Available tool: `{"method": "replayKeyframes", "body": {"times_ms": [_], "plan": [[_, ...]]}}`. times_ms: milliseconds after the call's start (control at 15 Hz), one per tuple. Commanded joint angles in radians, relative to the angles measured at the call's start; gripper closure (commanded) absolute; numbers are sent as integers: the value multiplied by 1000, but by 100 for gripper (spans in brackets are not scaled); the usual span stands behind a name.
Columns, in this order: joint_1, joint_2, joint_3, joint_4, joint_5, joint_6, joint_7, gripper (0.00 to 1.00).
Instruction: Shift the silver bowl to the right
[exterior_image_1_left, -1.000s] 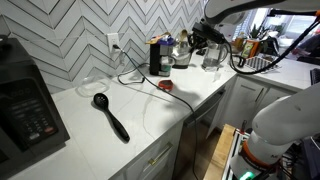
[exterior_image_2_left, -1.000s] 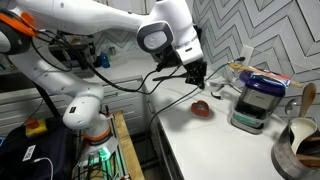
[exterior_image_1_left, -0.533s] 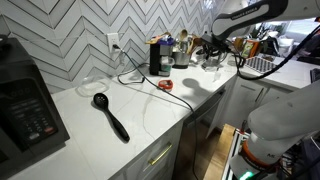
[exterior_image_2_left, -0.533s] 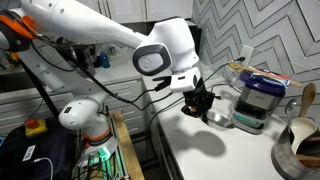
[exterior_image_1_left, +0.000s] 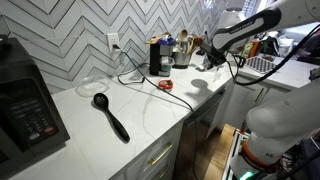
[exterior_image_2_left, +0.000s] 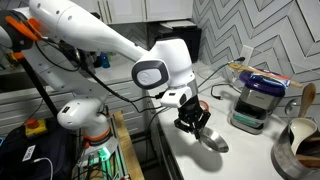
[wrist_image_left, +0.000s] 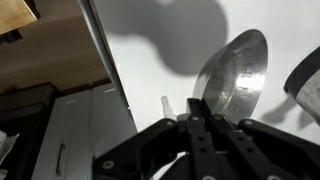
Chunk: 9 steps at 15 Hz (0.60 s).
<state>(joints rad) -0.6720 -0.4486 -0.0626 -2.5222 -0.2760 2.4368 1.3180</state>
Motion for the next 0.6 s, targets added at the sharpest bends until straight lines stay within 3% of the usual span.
{"method": "replayKeyframes", "body": {"times_ms": [0,200,533], "plan": [[17,0,-15,2,-10,-4,8,97],[20,12,-27,1,9,18,13,99],[-35,73,-50,-42,-29,198,104,99]]}}
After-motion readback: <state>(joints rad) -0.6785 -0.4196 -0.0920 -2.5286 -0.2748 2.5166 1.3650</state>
